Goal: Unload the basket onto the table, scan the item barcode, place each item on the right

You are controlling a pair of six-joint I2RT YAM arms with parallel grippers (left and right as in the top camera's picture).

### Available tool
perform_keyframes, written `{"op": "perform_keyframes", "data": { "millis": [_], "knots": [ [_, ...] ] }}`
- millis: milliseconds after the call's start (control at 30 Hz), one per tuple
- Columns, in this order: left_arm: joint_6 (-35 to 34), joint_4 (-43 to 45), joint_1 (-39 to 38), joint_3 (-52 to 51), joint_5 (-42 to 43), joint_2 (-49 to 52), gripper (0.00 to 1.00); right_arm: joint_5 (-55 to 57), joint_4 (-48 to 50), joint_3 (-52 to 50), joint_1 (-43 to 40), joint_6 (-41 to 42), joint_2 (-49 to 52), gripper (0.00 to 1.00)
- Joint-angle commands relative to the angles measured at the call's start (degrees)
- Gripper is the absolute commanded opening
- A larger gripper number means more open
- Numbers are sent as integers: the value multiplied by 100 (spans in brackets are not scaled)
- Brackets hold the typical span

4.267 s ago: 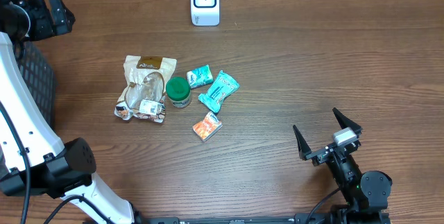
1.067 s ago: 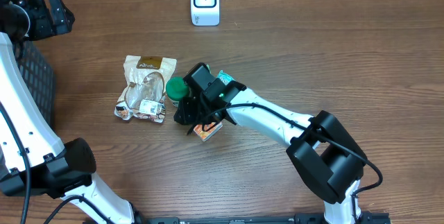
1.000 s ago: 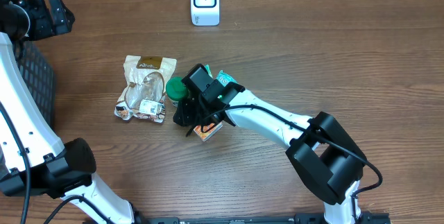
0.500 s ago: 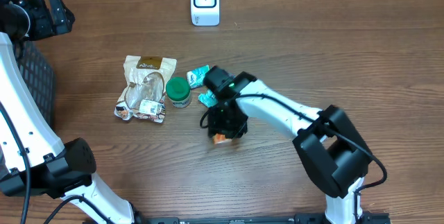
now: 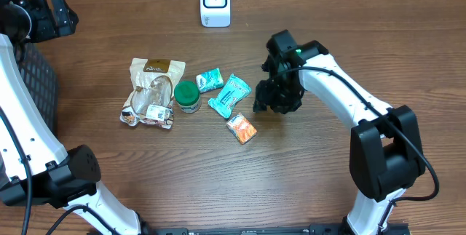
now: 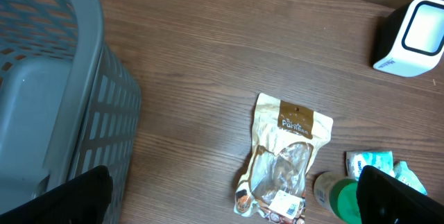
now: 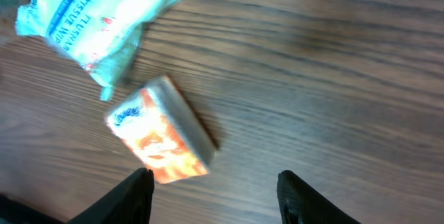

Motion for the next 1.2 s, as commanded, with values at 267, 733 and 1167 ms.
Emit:
{"op": "perform_keyframes", "data": {
  "millis": [267, 733, 1167],
  "knots": [
    [68, -2, -2, 118, -11, -122, 100, -1025, 1003, -1228, -498, -793, -133, 55],
    [68, -2, -2, 118, -11, -122, 100, -1375, 1690, -1593, 74, -1290, -133, 55],
    [68, -2, -2, 118, -11, -122, 100, -1255, 2205, -1991, 289, -914, -136, 4]
  ]
}}
